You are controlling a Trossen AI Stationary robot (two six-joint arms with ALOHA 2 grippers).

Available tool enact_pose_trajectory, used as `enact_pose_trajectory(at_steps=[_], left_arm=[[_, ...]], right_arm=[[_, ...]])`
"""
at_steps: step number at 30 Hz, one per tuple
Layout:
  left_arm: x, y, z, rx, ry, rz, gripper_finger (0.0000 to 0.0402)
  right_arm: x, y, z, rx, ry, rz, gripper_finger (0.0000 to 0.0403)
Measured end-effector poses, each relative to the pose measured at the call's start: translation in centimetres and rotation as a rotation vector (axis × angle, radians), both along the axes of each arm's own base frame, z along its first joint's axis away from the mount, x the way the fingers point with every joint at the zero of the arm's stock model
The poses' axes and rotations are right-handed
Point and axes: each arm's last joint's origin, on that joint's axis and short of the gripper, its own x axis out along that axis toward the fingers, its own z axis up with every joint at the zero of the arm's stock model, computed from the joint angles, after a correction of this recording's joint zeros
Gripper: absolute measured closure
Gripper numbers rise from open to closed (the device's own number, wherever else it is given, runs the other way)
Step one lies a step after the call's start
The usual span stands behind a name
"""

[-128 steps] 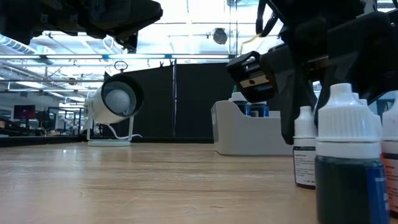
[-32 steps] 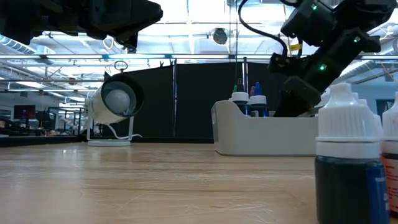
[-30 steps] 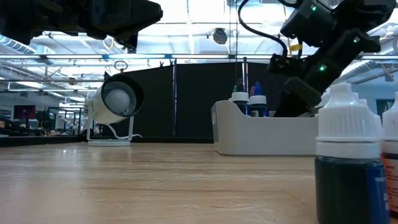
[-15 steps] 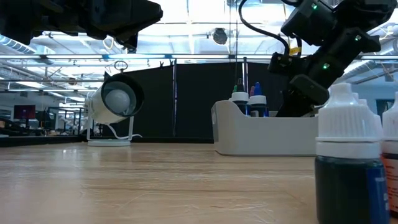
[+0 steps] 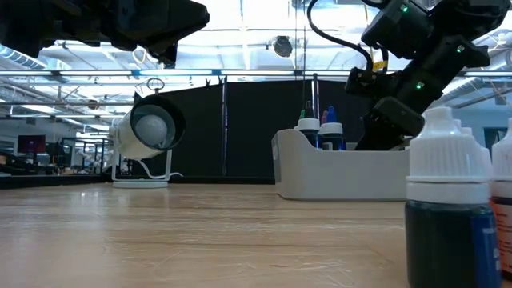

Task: Pick & Place food coloring
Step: Put the small green food coloring bottle into the gray bin, then put the small blue food coloring bottle into the gray bin

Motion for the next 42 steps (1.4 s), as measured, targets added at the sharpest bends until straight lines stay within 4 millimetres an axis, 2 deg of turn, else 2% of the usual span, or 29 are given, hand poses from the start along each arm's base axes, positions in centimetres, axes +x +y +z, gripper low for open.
enact_pose_trajectory(at_steps=[10,15,20,26,29,33,37,42], left_arm=[[0.0,0.0,0.0,-0.002,0.000,0.000,0.0355],[0.0,0.0,0.0,-0.002,0.000,0.000,0.0355],[0.0,0.0,0.0,-0.002,0.000,0.000,0.0355],[0.0,0.0,0.0,-0.002,0.000,0.000,0.0355],[0.0,0.0,0.0,-0.001,0.001,0.000,0.0355],[0.0,0.0,-0.1,0.006,0.009,0.000,0.0355],[0.0,0.0,-0.2,0.010,0.017,0.000,0.0355],[0.0,0.0,-0.5,0.023,0.046,0.002,0.0355]], right_arm=[[0.0,0.0,0.0,-0.037,0.012,0.020,0.0302],[-0.2,-0.2,0.8,-0.079,-0.016,0.016,0.0305],[-1.0,0.0,3.3,-0.065,-0.116,0.059,0.0300],[-3.1,1.2,7.2,0.060,-0.298,0.267,0.0304],[-4.3,2.2,8.0,0.106,-0.367,0.355,0.0315],[-6.1,3.6,6.7,0.126,-0.438,0.433,0.0345],[-7.5,4.6,4.3,0.121,-0.544,0.497,0.0392],[-8.6,4.3,1.9,0.090,-0.612,0.483,0.0391]])
